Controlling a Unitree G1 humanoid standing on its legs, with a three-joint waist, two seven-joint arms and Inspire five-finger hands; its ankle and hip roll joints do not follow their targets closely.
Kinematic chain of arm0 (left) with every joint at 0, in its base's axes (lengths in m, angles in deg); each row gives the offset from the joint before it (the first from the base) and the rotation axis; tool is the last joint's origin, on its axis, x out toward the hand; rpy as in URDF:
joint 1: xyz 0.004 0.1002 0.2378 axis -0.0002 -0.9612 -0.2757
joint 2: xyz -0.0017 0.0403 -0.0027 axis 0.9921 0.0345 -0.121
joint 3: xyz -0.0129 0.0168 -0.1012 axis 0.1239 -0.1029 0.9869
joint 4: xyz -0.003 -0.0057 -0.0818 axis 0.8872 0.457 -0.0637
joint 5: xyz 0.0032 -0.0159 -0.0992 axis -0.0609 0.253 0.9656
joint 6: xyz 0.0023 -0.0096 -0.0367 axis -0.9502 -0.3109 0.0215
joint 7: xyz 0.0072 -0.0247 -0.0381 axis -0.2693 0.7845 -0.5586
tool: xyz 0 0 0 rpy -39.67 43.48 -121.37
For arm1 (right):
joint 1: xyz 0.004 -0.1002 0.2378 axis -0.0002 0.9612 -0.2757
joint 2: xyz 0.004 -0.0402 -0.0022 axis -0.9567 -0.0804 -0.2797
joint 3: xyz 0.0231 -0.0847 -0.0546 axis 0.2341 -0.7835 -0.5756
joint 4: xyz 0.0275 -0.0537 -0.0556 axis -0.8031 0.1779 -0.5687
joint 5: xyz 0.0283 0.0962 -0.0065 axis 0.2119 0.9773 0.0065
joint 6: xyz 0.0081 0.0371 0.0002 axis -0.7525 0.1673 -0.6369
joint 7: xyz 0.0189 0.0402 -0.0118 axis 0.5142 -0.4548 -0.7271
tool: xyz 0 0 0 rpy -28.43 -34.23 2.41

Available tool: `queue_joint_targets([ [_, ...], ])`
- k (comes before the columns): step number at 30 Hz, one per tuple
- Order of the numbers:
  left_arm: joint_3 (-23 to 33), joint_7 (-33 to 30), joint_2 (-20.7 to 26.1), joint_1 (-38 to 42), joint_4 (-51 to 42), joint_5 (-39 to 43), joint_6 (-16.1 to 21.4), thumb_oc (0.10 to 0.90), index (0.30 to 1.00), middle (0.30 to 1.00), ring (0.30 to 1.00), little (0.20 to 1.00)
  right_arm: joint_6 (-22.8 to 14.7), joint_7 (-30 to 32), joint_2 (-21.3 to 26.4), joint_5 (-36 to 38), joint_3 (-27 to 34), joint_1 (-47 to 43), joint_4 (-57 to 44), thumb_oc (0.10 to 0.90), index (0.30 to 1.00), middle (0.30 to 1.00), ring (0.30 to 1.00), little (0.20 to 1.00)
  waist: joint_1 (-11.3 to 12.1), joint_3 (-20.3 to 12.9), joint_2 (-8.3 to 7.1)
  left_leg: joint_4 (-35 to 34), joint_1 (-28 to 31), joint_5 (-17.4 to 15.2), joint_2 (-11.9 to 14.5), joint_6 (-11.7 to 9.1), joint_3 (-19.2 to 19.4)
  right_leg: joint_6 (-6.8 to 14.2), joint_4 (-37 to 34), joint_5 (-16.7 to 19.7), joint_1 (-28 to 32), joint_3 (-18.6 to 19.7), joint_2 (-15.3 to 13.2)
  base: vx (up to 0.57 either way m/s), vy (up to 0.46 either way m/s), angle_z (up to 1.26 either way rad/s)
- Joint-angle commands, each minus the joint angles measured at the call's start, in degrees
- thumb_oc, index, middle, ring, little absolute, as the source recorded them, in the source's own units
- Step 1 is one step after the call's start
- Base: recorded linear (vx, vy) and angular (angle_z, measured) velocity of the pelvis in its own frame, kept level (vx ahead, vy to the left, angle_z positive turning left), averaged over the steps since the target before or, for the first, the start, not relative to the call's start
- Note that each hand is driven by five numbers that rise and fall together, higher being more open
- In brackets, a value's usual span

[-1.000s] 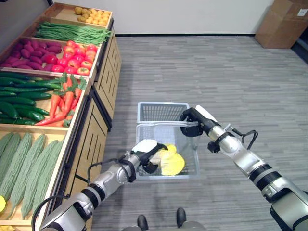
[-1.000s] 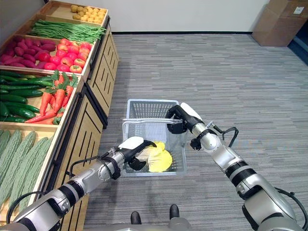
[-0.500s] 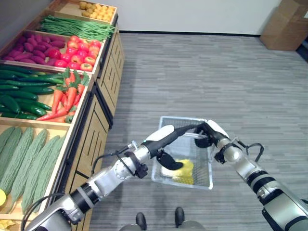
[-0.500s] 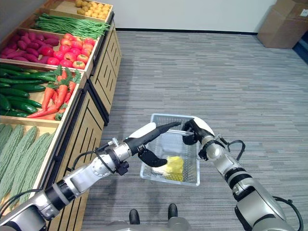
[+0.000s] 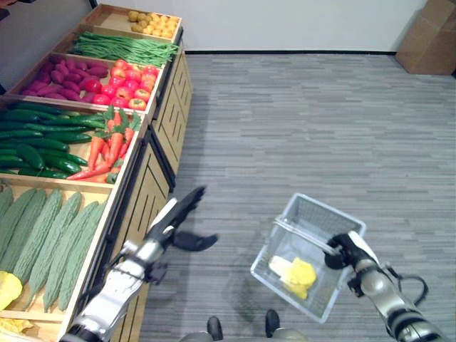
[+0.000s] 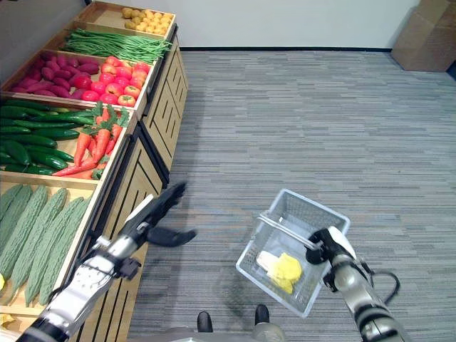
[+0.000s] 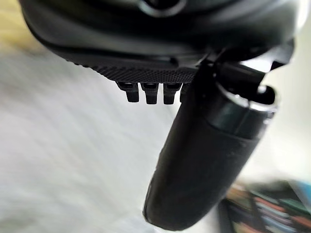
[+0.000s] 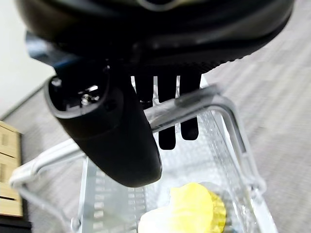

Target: Get the vegetables into the basket

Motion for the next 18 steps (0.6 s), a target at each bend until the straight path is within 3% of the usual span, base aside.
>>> queue_joint_targets([
  [1,-2.0,-1.4,0.3,2.0,-2.8,-9.0,2.8,0.900,1.000,1.000,1.000,1.000,-5.9,3.2,3.8,-0.1,1.9,-6.6,-3.7,0.400,0.300,0.300,0.300,0.300,1.5,-5.7,-4.13,0.0,-0.6,0.3,4.6,-5.9,-1.4,5.8,0.6,1.1,0.1,-0.5,-6.3,-0.01,-0.010,0.04],
  [4,-2.8,-2.7,-3.0,2.8,13.0,-19.7,0.6,0.900,1.000,1.000,1.000,1.000,-5.6,3.0,3.6,-1.4,3.6,-3.1,-2.5,0.400,0.300,0.300,0.300,0.300,1.0,-5.7,-3.96,0.0,-1.0,0.3,4.5,-6.0,-1.2,5.8,0.7,1.3,-0.5,-0.5,-6.3,-0.02,-0.004,0.05],
  [5,-2.9,-2.9,-3.1,2.9,13.3,-19.8,0.7,0.900,1.000,1.000,1.000,1.000,-5.6,3.1,3.6,-1.4,3.6,-3.1,-2.5,0.400,0.300,0.300,0.300,0.300,1.1,-5.7,-3.94,0.0,-1.1,0.3,4.5,-6.0,-1.2,5.8,0.7,1.3,-0.5,-0.5,-6.3,0.00,0.000,0.00],
  [11,-2.8,-10.3,-11.5,7.3,40.2,-30.0,-3.2,0.900,1.000,1.000,1.000,1.000,-5.7,3.5,-0.3,0.6,5.8,2.3,1.5,0.400,0.300,0.300,0.300,0.300,-0.4,-5.3,-4.11,0.0,-1.3,0.3,4.6,-6.0,-0.6,5.6,1.0,1.4,-1.5,0.2,-6.1,0.00,0.002,-0.02],
  [12,-2.9,-10.5,-11.6,7.4,40.4,-30.0,-3.1,0.900,1.000,1.000,1.000,1.000,-5.7,3.5,-0.3,0.6,5.8,2.4,1.5,0.400,0.300,0.300,0.300,0.300,-0.4,-5.3,-4.09,0.0,-1.3,0.3,4.6,-6.0,-0.6,5.6,1.0,1.4,-1.5,0.2,-6.1,0.01,0.009,-0.06],
  [14,0.6,-11.5,-14.6,7.7,50.1,-28.6,-5.3,0.900,1.000,1.000,1.000,1.000,-5.8,3.4,-1.9,1.6,5.8,3.7,3.4,0.400,0.300,0.300,0.300,0.300,-0.8,-4.9,-4.18,0.0,-1.2,0.2,4.5,-6.0,-0.2,5.5,1.2,1.4,-1.9,0.5,-6.1,0.01,0.012,-0.06],
  [18,1.9,-12.1,-15.8,7.4,52.8,-28.9,-6.0,0.900,1.000,1.000,1.000,1.000,-5.7,3.0,-2.8,2.0,5.6,5.0,3.3,0.400,0.300,0.300,0.300,0.300,-1.1,-4.7,-4.21,0.0,-1.0,0.0,4.5,-6.0,0.0,5.5,1.3,1.4,-2.1,0.9,-6.1,0.02,0.018,-0.11],
])
